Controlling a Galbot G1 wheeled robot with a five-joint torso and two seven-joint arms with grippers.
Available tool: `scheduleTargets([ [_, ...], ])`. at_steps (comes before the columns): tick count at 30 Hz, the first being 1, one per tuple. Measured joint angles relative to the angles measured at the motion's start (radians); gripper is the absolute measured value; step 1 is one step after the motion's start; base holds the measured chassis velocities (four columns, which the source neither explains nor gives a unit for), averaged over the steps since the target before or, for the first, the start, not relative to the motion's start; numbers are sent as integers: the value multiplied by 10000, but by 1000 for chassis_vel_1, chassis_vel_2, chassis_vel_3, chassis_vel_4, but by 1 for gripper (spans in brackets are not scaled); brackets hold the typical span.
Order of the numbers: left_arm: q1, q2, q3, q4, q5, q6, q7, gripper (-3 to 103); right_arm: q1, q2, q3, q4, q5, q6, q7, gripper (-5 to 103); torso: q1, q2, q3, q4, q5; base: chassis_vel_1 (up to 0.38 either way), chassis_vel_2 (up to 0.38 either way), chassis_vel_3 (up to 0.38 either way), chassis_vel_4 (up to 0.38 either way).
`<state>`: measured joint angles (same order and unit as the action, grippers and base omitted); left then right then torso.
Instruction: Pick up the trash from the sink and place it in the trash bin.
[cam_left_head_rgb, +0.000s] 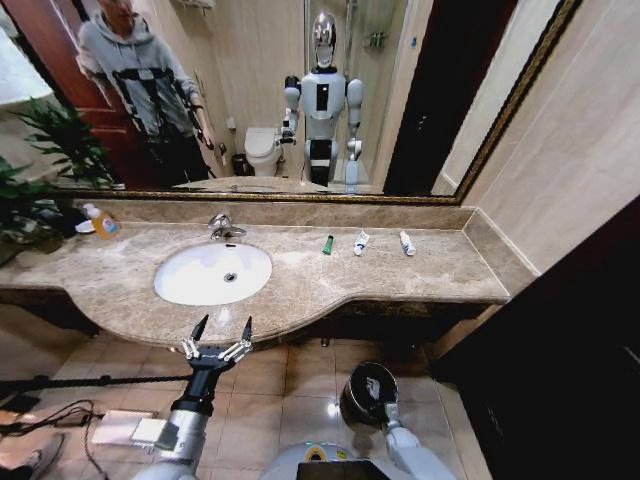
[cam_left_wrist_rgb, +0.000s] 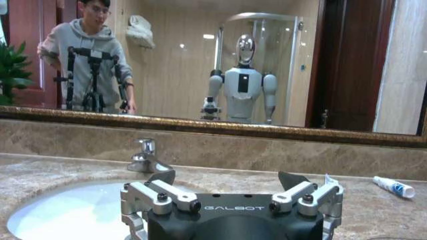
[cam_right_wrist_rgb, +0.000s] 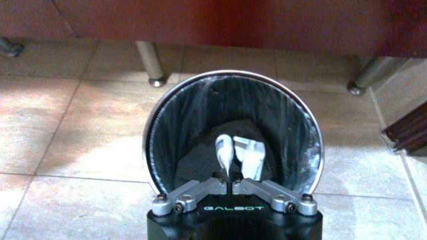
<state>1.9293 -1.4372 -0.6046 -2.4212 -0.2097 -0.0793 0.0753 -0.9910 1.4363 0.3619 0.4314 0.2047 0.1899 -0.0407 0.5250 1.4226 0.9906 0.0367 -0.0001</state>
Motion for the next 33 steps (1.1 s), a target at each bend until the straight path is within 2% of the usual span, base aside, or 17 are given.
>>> scheduleTargets([
  [3, 0, 0, 0, 0, 0, 0, 0, 100, 66, -14, 33, -62, 8, -33, 0, -2, 0, 0, 0, 1, 1, 0, 0, 0, 0],
  [4, 0, 0, 0, 0, 0, 0, 0, 100, 79, -10, 37, -68, 11, -58, 0, 3, 0, 0, 0, 0, 1, 0, 0, 0, 0],
  [5, 0, 0, 0, 0, 0, 0, 0, 100, 79, -10, 37, -68, 11, -58, 0, 3, 0, 0, 0, 0, 1, 0, 0, 0, 0],
  [9, 0, 0, 0, 0, 0, 0, 1, 100, 215, 62, 81, -311, -7, -127, 49, 25, 0, 0, 0, 1, 2, 0, 0, 0, 0],
  [10, 0, 0, 0, 0, 0, 0, 1, 100, 215, 62, 81, -311, -7, -127, 49, 25, 0, 0, 0, 1, 2, 0, 0, 0, 0],
  [11, 0, 0, 0, 0, 0, 0, 0, 100, 261, 78, 105, -409, -31, -130, 79, 30, 0, 0, 0, 0, 1, 0, 0, 0, 0],
  [12, 0, 0, 0, 0, 0, 0, 0, 100, 282, 86, 115, -448, -45, -132, 99, 30, 0, 0, 0, 1, 2, 0, 0, 0, 0],
  [14, 0, 0, 0, 0, 0, 0, 0, 100, 285, 91, 117, -459, -56, -133, 121, 41, 0, 0, 0, 1, 1, 0, 0, 0, 0],
  [15, 0, 0, 0, 0, 0, 0, 0, 100, 285, 91, 117, -459, -56, -133, 121, 41, 0, 0, 0, 1, 1, 0, 0, 0, 0],
  [18, 0, 0, 0, 0, 0, 0, 1, 100, 273, 91, 116, -457, -63, -133, 160, 57, 0, 0, 0, 0, 1, 0, 0, 0, 0],
  [20, 0, 0, 0, 0, 0, 0, 0, 100, 266, 89, 113, -457, -69, -126, 161, 57, 0, 0, 0, 1, 1, 0, 0, 0, 0],
  [21, 0, 0, 0, 0, 0, 0, 0, 100, 248, 88, 112, -457, -73, -109, 163, 68, 0, 0, 0, 0, 1, 0, 0, 0, 0],
  [23, 0, 0, 0, 0, 0, 0, 0, 100, 231, 87, 112, -457, -75, -98, 167, 68, 0, 0, 0, 0, 1, 0, 0, 0, 0],
  [24, 0, 0, 0, 0, 0, 0, 1, 100, 213, 87, 113, -455, -76, -86, 172, 79, 0, 0, 0, 0, 1, 0, 0, 0, 0],
  [26, 0, 0, 0, 0, 0, 0, 0, 100, 207, 87, 113, -453, -76, -81, 174, 79, -1, 0, 0, 0, 1, 0, 0, 0, 0],
  [29, 0, 0, 0, 0, 0, 0, 0, 100, 179, 87, 108, -436, -86, -34, 207, 95, -1, 0, 0, 0, 1, 0, 0, 0, 0],
  [33, 0, 0, 0, 0, 0, 0, 0, 100, 144, 90, 46, -323, -226, 192, 256, 100, 0, 0, 0, 0, 1, 0, 0, 0, 0],
])
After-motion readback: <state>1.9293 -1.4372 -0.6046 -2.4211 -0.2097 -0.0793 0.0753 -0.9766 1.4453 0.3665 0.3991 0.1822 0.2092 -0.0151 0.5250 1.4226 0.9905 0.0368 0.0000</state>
